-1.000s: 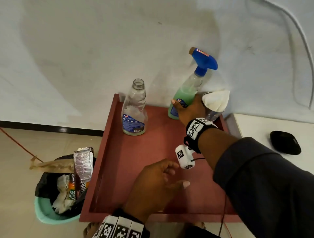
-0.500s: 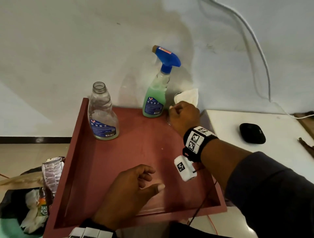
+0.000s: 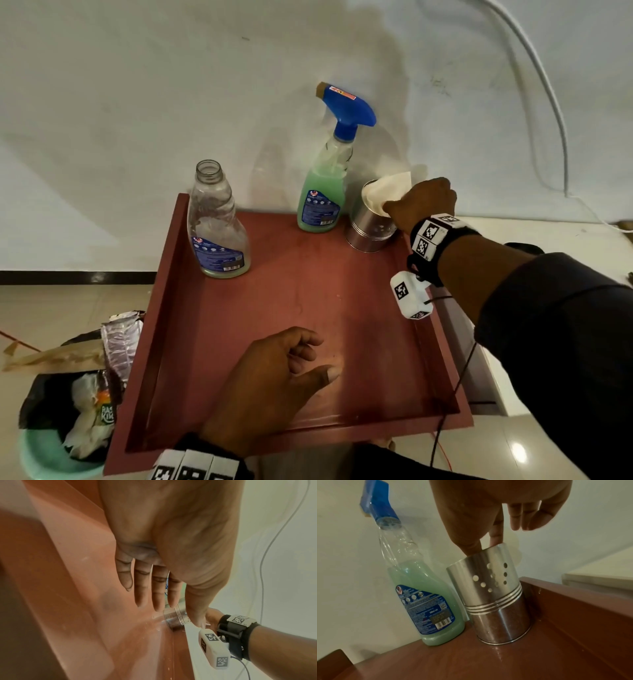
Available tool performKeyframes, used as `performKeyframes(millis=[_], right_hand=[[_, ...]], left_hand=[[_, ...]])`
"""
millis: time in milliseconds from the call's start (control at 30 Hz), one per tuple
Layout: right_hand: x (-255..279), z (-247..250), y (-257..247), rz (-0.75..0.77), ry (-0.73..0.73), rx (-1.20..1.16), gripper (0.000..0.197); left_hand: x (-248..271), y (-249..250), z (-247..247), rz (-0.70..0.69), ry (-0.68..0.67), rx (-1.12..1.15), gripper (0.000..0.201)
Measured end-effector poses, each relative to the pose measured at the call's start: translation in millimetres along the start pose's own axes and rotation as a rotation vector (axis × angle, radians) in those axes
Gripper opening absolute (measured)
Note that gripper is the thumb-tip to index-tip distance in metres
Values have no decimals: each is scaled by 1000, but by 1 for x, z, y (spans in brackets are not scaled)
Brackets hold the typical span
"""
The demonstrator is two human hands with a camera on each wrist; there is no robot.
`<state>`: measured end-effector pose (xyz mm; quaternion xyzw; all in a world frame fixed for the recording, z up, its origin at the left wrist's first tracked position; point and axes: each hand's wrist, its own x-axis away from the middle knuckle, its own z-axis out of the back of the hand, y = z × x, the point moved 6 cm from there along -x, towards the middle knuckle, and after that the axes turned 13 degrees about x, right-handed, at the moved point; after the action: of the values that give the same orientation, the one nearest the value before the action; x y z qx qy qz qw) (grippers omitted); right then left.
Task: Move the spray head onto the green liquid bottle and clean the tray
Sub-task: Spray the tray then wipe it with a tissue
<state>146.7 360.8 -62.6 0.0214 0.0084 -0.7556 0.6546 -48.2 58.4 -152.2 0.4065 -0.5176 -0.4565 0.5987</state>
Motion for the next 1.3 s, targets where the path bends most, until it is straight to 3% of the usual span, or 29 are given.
performKeyframes(millis=[200, 333, 533, 667, 767, 867, 1000, 1067, 1200, 1300], right_hand=[[9, 0, -6, 74, 34, 15, 50], [16, 7, -7, 120, 128, -160, 36], [15, 12, -18, 188, 117, -114, 43], [13, 19, -23, 235, 118, -76, 21], [18, 27, -21, 282, 139, -95, 17], [33, 55, -10, 278, 272, -311, 13], [100, 102, 21, 92, 392, -746, 8], [148, 98, 32, 54, 288, -978, 19], [225, 36, 41, -29, -137, -1440, 27], [249, -9, 31, -128, -379, -1462, 14]], left_hand=[[2, 3, 1, -14, 9, 1, 54], [4, 3, 4, -7, 12, -3, 55], [4, 3, 4, 13, 3, -10, 46], [4, 6, 2, 14, 5, 19, 51], [2, 8, -1, 17, -2, 32, 51], [0, 10, -2, 18, 9, 42, 50], [0, 25, -2, -18, 50, 93, 55], [4, 38, -3, -64, 86, 185, 65], [9, 53, -8, -105, 94, 415, 107], [13, 50, -17, -51, 0, 398, 106]])
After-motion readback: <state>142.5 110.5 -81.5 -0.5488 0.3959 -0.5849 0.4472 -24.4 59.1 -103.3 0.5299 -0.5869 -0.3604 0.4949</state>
